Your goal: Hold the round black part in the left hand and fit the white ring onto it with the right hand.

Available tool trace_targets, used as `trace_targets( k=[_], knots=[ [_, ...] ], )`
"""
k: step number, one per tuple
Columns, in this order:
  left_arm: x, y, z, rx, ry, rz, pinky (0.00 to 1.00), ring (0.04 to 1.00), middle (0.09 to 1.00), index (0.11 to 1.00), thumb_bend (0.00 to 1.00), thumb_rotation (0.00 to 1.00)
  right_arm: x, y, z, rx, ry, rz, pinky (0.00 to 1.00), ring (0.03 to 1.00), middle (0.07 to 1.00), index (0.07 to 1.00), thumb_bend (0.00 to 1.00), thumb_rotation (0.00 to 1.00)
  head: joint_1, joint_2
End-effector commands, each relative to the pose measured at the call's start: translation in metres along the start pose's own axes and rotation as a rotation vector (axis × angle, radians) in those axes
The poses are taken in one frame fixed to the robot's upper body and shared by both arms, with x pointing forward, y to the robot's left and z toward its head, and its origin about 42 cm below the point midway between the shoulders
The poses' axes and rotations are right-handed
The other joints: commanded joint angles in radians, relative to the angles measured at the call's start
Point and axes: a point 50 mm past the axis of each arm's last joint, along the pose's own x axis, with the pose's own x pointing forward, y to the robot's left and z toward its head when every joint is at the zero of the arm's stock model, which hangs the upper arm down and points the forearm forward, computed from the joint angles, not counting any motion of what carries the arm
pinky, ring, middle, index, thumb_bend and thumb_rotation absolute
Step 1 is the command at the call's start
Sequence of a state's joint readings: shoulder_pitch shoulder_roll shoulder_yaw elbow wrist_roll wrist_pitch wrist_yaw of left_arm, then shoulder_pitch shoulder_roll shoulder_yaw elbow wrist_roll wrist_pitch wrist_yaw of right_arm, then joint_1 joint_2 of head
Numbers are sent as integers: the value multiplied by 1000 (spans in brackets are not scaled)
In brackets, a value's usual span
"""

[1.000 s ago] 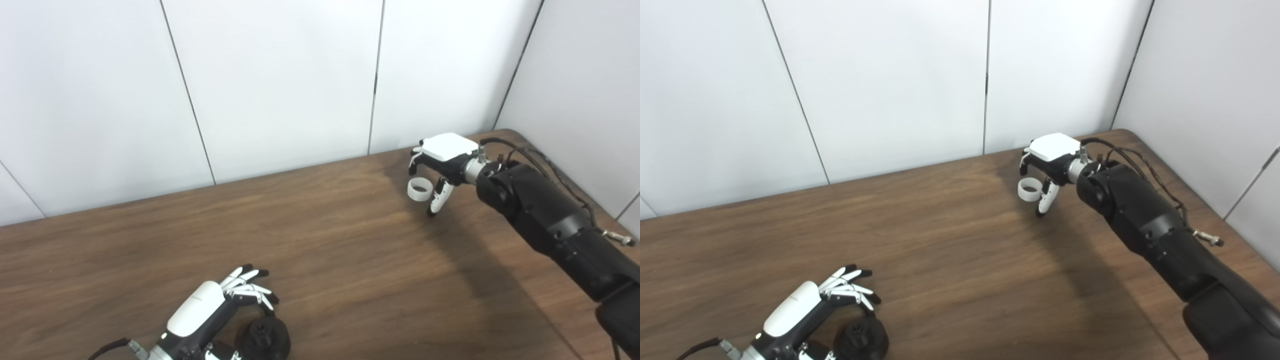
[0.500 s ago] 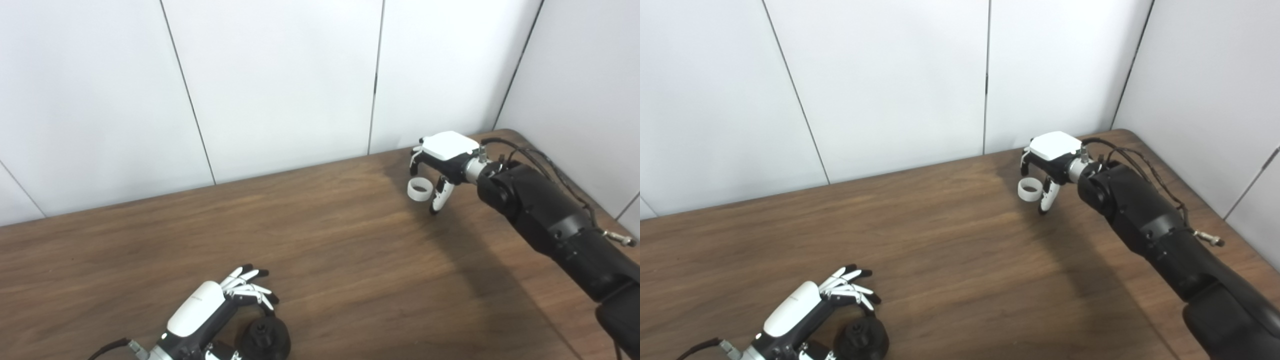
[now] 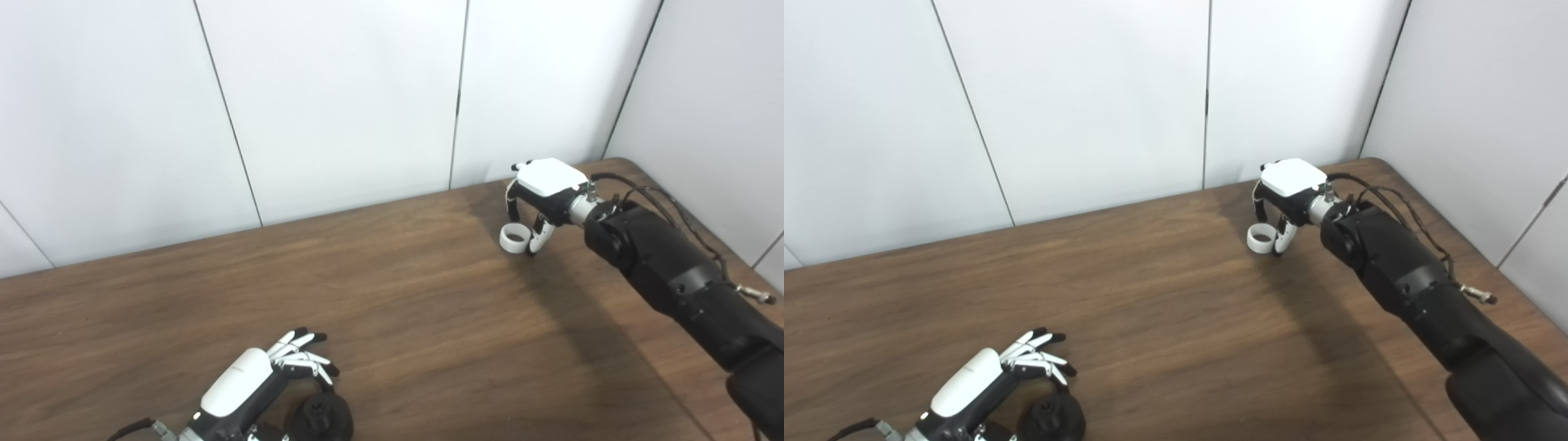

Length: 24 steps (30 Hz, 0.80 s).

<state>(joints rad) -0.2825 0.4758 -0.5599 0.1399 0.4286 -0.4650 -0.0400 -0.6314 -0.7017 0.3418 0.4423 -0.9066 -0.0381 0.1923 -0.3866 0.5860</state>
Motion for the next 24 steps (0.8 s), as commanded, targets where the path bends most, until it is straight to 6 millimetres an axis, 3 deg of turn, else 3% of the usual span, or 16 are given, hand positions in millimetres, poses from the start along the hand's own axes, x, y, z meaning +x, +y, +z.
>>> trace_targets(
  k=[1, 16, 24],
  knots=[
    [0, 16, 2, 32, -21, 28, 1000, 932, 712, 482, 523, 56, 5, -32, -4, -6, -4, -88, 1000, 989, 806, 482, 526, 140, -4, 3],
    [-3, 17, -4, 27, -1, 33, 1000, 928, 713, 482, 523, 57, 5, -36, 6, 18, -36, -109, 1000, 987, 808, 482, 526, 139, -5, 8],
    [-5, 18, -4, 26, -2, 41, 1000, 924, 708, 482, 523, 57, 6, -41, 6, 26, -44, -88, 1000, 1000, 864, 489, 525, 149, -2, 9]
  ],
)
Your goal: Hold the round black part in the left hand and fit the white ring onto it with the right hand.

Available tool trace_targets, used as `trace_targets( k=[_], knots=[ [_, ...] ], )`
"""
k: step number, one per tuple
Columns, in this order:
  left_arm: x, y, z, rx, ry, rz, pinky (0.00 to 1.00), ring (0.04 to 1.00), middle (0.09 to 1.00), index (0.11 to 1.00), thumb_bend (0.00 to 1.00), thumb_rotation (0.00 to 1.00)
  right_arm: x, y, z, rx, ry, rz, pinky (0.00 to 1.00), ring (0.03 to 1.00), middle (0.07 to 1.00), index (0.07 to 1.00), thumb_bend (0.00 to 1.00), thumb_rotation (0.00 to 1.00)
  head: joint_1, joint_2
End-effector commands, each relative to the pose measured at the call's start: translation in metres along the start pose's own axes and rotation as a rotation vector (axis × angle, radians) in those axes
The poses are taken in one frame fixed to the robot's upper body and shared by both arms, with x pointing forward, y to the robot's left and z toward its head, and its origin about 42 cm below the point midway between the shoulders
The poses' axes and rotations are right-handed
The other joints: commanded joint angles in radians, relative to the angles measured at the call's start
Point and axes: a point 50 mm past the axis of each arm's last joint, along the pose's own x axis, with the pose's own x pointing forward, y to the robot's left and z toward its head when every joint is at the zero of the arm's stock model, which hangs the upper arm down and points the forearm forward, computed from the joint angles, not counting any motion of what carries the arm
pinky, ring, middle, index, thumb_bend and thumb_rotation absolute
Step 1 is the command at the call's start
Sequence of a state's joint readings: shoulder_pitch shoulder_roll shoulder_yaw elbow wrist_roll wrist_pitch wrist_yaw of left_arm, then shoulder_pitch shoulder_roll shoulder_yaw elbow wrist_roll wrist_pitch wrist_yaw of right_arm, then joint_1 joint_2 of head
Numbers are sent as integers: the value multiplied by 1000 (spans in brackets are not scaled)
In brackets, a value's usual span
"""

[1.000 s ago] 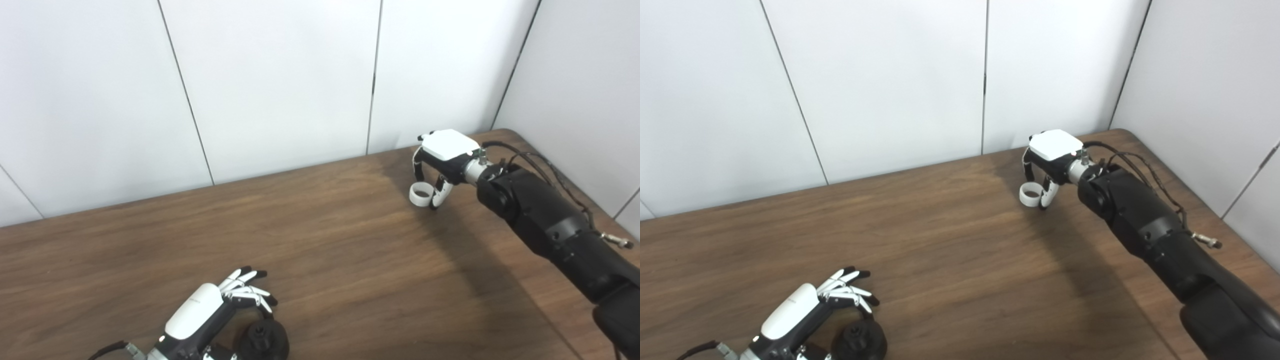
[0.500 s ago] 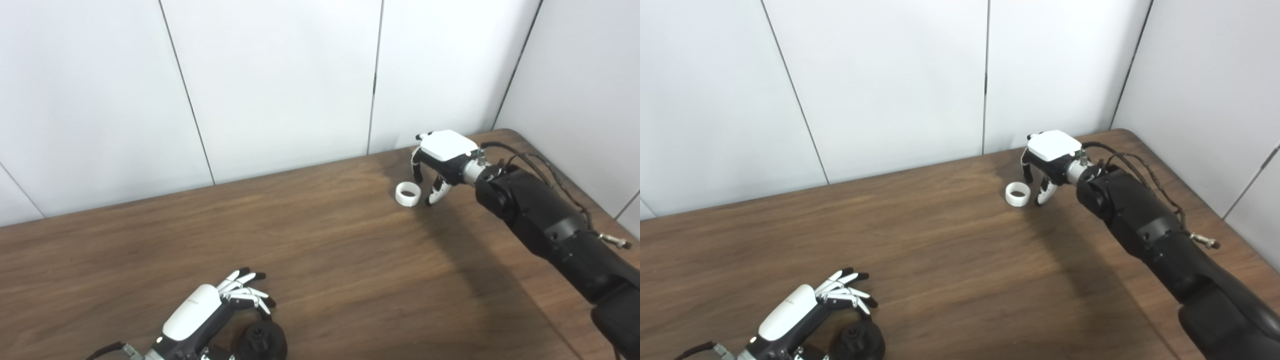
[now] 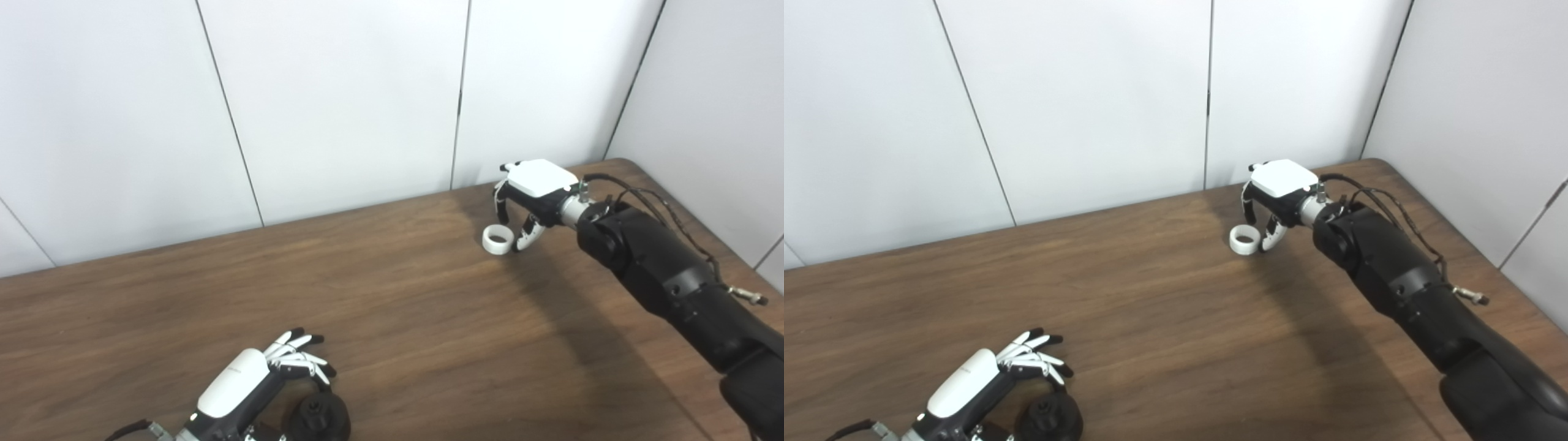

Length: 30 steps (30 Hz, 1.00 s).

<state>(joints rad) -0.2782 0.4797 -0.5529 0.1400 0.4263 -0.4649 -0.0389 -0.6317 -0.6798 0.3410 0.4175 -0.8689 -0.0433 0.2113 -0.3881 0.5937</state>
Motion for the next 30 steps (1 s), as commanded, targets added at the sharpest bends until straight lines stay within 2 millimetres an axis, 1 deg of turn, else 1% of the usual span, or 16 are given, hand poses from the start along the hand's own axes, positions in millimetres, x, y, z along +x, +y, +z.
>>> trace_targets(
  k=[1, 5, 6, 7, 8, 9, 12, 21, 30],
  knots=[
    [-2, 17, -2, 27, -10, 36, 1000, 924, 708, 482, 523, 57, 3, -40, -6, -29, -5, -83, 1000, 1000, 868, 490, 524, 150, 0, 1],
    [-1, 17, -2, 30, -9, 34, 1000, 926, 709, 482, 523, 58, 4, -40, -6, -36, -4, -75, 1000, 1000, 884, 493, 524, 151, -1, -2],
    [-1, 17, -2, 30, -10, 35, 1000, 925, 709, 482, 523, 57, 4, -40, -5, -40, -3, -67, 1000, 1000, 889, 548, 757, 182, -2, -2],
    [-1, 17, -2, 30, -10, 35, 1000, 924, 708, 482, 523, 57, 5, -40, -5, -43, -2, -61, 1000, 1000, 897, 589, 902, 211, -2, -2],
    [-1, 17, -3, 27, -10, 35, 1000, 924, 708, 482, 523, 57, 5, -41, -4, -45, -1, -57, 1000, 1000, 900, 603, 951, 221, -2, -3],
    [-1, 17, -3, 25, -9, 35, 1000, 925, 709, 482, 523, 57, 5, -42, -4, -47, 1, -54, 1000, 1000, 902, 612, 976, 227, -2, -2],
    [-1, 16, -3, 25, -8, 36, 1000, 925, 708, 482, 523, 57, 6, -42, -3, -48, 6, -49, 1000, 1000, 906, 628, 999, 231, -1, -3],
    [-2, 15, -2, 24, -5, 41, 1000, 923, 706, 482, 523, 57, 7, -44, -2, -51, -4, -39, 1000, 1000, 909, 637, 1000, 246, 0, -3],
    [-2, 14, -2, 19, -1, 42, 1000, 927, 707, 482, 523, 57, 10, -42, 1, -49, -7, -36, 1000, 1000, 906, 636, 1000, 238, 1, -3]
  ],
)
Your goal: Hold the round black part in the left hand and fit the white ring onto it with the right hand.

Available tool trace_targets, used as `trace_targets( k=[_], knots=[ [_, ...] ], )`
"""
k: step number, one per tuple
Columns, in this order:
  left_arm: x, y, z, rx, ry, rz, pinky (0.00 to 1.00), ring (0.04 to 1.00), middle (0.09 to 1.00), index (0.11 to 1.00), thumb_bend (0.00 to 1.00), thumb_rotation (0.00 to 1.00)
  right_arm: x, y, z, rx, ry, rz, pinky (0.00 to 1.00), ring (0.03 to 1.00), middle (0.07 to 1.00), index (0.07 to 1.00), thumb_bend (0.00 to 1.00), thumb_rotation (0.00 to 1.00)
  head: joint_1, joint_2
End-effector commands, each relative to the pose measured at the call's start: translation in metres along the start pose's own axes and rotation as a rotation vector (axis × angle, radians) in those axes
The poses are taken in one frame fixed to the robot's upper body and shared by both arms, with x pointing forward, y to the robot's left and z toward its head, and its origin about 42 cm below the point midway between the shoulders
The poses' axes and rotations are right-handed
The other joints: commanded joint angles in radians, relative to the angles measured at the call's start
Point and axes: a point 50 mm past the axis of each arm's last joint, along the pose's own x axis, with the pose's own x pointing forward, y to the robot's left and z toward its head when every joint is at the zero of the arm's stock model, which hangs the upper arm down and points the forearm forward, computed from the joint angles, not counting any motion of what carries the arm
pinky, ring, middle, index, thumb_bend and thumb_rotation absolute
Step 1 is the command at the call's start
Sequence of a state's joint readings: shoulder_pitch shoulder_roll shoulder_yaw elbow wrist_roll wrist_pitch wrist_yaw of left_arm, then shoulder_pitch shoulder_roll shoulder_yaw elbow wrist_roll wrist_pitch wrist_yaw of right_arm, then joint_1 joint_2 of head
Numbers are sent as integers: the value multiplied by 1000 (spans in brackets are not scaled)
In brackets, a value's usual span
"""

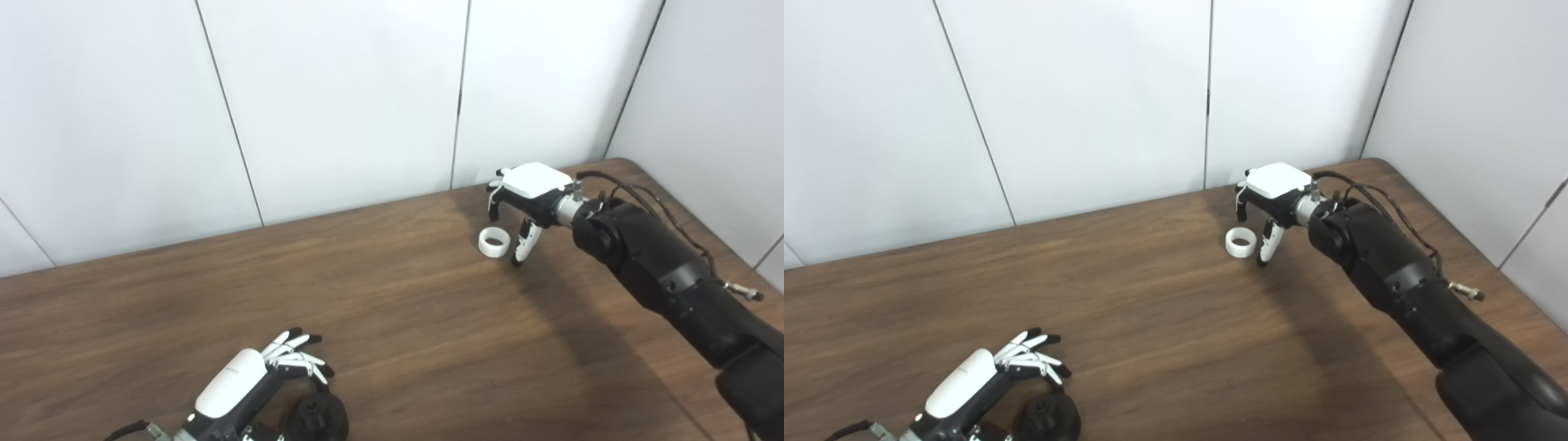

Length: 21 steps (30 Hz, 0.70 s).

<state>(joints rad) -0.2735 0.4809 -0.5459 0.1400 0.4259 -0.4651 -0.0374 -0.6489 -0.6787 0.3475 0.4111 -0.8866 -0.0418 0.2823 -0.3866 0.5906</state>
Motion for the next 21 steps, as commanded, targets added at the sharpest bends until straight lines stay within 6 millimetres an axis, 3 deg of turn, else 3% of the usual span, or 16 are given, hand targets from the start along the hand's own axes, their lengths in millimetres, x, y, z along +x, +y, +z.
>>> trace_targets(
  k=[1, 12, 21],
  knots=[
    [0, 13, -1, 21, -7, 36, 1000, 928, 707, 482, 523, 57, 4, -38, -2, -23, -2, -87, 1000, 1000, 906, 636, 1000, 241, 1, 1],
    [1, 11, -1, 22, -5, 38, 1000, 924, 705, 482, 523, 57, 12, -37, 11, -22, -33, -88, 1000, 1000, 912, 639, 1000, 279, 4, 0],
    [2, 11, -2, 24, -3, 40, 1000, 927, 706, 482, 523, 57, 16, -37, 18, -22, -48, -98, 1000, 1000, 903, 633, 1000, 236, 2, -2]
  ],
)
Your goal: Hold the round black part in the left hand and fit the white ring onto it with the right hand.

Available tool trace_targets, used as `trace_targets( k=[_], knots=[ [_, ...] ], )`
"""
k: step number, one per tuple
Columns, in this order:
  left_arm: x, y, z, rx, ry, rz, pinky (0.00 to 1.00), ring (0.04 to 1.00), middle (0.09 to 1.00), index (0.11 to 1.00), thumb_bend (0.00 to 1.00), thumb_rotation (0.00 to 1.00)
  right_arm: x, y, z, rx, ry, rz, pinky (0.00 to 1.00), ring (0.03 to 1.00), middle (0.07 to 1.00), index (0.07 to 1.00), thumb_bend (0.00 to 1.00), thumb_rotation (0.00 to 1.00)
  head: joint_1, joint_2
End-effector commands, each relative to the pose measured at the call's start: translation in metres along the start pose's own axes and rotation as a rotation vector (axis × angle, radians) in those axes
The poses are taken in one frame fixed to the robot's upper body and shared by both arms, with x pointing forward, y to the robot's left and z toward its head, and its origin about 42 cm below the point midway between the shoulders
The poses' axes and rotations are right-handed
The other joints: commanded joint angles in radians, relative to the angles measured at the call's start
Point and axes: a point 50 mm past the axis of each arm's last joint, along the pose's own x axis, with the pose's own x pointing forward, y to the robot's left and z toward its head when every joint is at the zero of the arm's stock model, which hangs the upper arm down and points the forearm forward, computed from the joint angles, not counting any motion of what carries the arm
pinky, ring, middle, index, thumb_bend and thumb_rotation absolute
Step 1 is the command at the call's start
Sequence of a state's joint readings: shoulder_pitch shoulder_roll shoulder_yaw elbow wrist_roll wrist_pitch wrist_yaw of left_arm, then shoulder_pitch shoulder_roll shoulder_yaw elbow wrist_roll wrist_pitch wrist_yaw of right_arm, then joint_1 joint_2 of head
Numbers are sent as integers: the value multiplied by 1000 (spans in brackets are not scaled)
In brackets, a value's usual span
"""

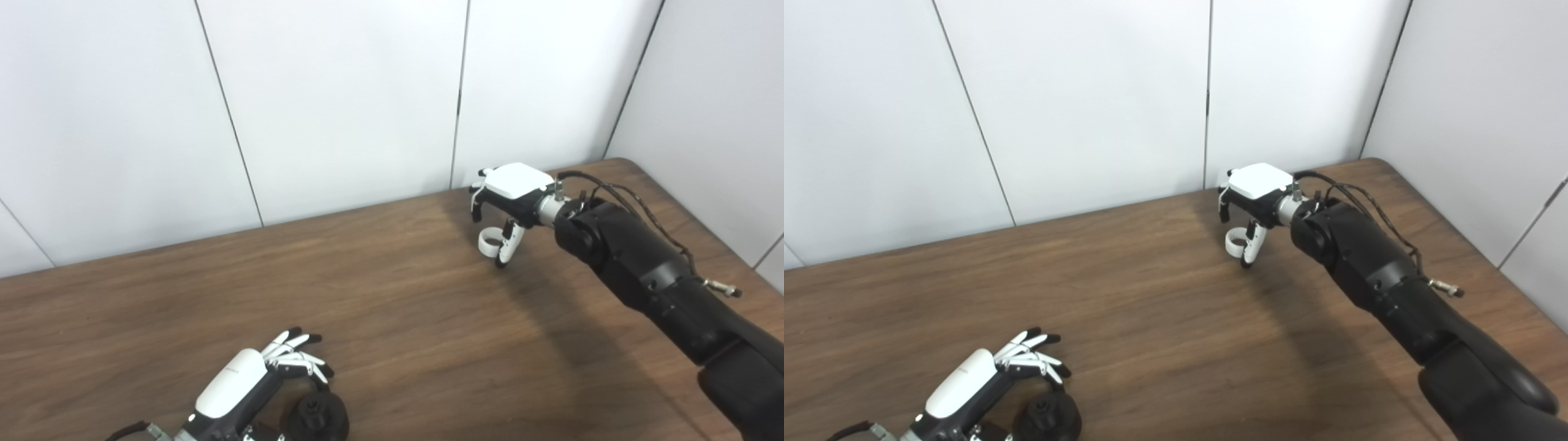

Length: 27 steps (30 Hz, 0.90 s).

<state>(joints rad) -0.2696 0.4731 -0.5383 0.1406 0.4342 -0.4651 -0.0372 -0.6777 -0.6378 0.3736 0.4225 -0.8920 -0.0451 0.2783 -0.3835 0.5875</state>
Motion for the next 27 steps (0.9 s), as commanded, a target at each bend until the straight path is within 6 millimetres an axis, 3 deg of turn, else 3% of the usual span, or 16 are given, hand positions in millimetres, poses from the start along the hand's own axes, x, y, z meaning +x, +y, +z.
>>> trace_targets(
  k=[1, 17, 27],
  knots=[
    [2, 12, -2, 22, -5, 36, 1000, 927, 706, 482, 523, 57, 4, -34, -3, -26, -6, -87, 1000, 1000, 904, 633, 1000, 238, -1, 1],
    [0, 14, -3, 22, -3, 40, 1000, 926, 705, 482, 523, 56, 0, -34, -9, -24, 14, -67, 1000, 1000, 906, 637, 1000, 277, -1, 5],
    [0, 14, -4, 28, -2, 37, 1000, 922, 703, 482, 523, 57, -8, -32, -19, -30, 28, -71, 1000, 1000, 897, 621, 1000, 250, 0, 5]
  ],
)
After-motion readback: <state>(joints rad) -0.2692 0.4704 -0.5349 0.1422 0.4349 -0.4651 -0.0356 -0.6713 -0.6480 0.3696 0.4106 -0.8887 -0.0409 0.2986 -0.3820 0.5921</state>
